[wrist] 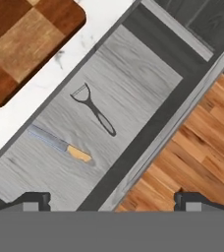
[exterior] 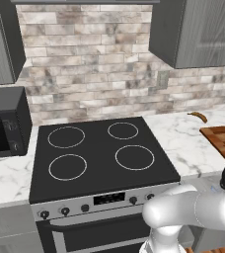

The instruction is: Open the drawer on the right and place the cutting tools on the cutting board.

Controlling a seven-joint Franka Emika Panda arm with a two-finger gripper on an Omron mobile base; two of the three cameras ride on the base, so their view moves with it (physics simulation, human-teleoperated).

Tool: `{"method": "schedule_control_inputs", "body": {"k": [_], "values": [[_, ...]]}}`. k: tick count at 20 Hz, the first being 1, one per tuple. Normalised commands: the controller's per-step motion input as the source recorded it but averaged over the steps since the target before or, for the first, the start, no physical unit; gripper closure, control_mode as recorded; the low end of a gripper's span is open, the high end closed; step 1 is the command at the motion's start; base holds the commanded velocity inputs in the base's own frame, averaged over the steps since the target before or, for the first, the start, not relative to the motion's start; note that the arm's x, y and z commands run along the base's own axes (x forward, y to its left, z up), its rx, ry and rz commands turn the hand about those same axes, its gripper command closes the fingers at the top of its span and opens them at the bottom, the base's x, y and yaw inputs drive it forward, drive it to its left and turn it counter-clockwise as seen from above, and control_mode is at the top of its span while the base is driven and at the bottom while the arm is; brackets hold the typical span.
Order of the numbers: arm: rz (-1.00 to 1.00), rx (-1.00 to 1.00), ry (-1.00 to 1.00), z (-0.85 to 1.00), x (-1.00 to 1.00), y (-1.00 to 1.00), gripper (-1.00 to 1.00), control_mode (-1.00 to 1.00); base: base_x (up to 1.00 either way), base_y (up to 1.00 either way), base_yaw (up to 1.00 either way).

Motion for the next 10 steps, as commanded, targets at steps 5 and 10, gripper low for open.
{"method": "schedule_control_inputs", "body": {"k": [5,10], "values": [[0.01,0.0,0.04,0.0,0.0,0.03,-1.0,-1.0,0.0,0.0,0.0],[0.08,0.0,0.0,-0.08,0.0,0.27,-1.0,-1.0,0.0,0.0,0.0]]}}
